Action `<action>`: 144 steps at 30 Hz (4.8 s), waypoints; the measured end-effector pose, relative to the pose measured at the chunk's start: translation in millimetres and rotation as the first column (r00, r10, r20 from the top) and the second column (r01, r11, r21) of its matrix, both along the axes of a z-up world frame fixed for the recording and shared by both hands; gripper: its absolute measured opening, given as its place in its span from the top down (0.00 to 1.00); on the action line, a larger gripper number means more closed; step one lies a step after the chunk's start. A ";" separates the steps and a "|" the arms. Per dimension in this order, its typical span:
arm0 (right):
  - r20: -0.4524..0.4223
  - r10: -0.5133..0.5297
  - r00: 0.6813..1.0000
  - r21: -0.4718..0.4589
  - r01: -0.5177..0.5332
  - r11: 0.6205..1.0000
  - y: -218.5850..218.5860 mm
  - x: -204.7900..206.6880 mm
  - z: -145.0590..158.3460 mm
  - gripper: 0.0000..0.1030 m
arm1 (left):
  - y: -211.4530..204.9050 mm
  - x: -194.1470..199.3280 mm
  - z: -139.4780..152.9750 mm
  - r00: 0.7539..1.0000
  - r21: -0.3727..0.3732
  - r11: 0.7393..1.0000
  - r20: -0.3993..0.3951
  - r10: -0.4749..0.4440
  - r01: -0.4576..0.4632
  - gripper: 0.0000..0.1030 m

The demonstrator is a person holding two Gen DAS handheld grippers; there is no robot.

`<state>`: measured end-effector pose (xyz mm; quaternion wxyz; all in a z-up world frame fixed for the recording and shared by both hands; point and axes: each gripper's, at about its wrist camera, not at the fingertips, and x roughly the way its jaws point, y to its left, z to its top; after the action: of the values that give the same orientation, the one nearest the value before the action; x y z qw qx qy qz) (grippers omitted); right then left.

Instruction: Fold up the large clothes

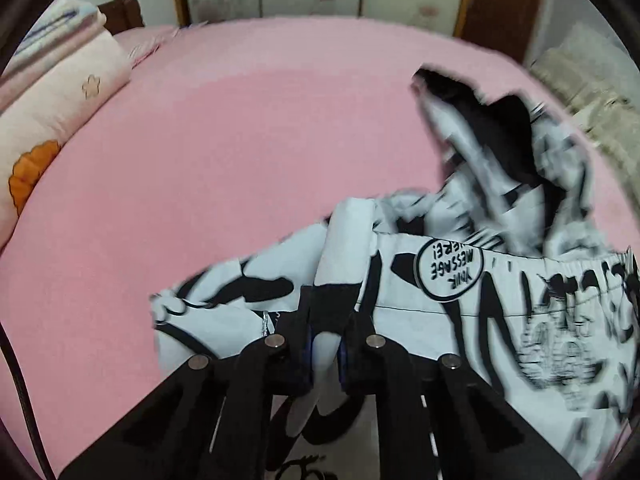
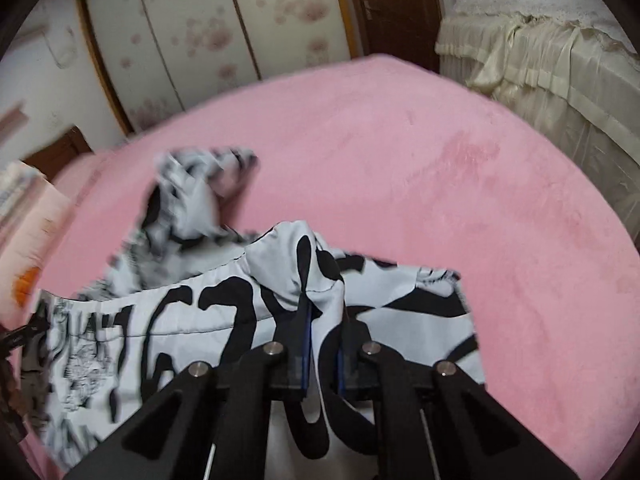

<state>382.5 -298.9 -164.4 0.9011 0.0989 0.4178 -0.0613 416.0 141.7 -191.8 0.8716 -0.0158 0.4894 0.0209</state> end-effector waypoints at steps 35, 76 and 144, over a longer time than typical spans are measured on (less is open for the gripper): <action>-0.167 0.096 0.981 0.013 -0.095 0.995 41.8 33.9 3.1 0.67 | 13.3 14.4 8.6 0.995 -0.083 0.992 -0.015 0.095 -0.096 0.60; 0.172 0.591 0.788 -0.284 -0.535 0.796 186.6 159.7 117.3 0.98 | -56.9 132.6 -2.8 0.996 -0.277 0.960 -0.063 -0.069 0.049 0.48; -0.016 0.195 0.981 -0.044 -0.195 0.980 193.7 -74.2 75.1 0.74 | -89.3 -117.3 58.9 0.980 -0.296 0.935 0.091 -0.174 0.194 0.50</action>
<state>308.3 -105.1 -89.2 0.9024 0.0369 0.4290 0.0174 298.7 52.4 -132.8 0.8721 -0.1041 0.4582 -0.1366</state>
